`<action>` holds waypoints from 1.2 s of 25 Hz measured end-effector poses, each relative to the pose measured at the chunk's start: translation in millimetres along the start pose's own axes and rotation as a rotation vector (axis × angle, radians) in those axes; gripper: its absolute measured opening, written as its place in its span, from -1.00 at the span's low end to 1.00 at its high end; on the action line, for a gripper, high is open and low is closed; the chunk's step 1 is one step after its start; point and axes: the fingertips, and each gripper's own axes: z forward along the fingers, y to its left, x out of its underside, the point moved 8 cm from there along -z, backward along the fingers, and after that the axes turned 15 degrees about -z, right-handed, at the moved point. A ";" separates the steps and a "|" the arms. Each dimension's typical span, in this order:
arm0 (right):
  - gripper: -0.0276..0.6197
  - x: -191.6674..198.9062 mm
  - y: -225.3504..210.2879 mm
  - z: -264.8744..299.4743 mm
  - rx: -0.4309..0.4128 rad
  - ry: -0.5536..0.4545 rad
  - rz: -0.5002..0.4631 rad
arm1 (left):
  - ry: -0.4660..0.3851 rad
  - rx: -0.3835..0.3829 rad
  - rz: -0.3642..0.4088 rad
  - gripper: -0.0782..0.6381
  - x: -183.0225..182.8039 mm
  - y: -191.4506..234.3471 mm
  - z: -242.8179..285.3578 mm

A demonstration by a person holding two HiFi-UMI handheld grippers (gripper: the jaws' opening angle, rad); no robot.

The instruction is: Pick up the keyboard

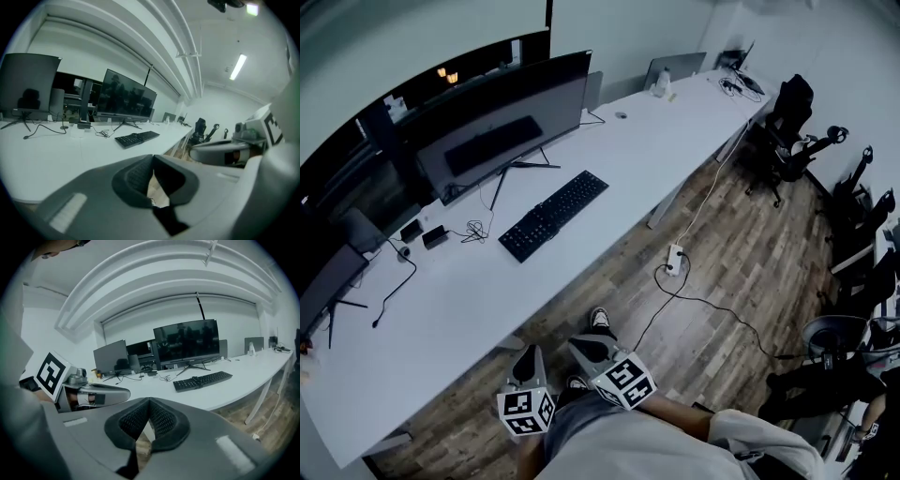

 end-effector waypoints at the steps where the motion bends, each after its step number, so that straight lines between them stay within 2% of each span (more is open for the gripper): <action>1: -0.92 0.9 -5.5 2.7 0.005 0.000 0.011 | -0.005 0.005 0.009 -0.78 -2.7 0.1 4.6; 5: -0.92 -1.2 -28.9 16.6 -0.010 -0.021 0.050 | -0.033 -0.017 0.019 -0.78 -23.5 13.6 28.0; 11: -0.92 -20.7 -76.2 45.2 -0.089 -0.098 0.069 | -0.048 -0.011 0.069 -0.78 -55.4 10.1 75.1; 13: -0.91 -26.5 -97.1 57.0 -0.090 -0.094 0.069 | -0.048 -0.016 0.033 -0.78 -64.2 8.8 93.3; 16: -0.91 -35.5 -130.9 68.1 -0.075 -0.108 0.076 | -0.026 0.019 -0.050 -0.78 -77.8 3.4 120.3; 17: -0.91 -39.1 -142.9 69.8 -0.065 -0.128 0.080 | -0.020 0.027 -0.049 -0.78 -82.6 -0.2 129.7; 21: -0.92 -49.9 -188.3 77.6 -0.032 -0.194 0.090 | -0.020 0.003 0.044 -0.78 -101.5 -16.0 166.2; 27: -0.91 -46.2 -241.7 101.9 -0.026 -0.167 0.111 | -0.033 -0.007 0.019 -0.78 -123.3 -25.3 214.7; 30: -0.91 -46.3 -269.4 107.7 -0.038 -0.181 0.133 | -0.039 -0.016 0.043 -0.78 -134.1 -34.7 235.2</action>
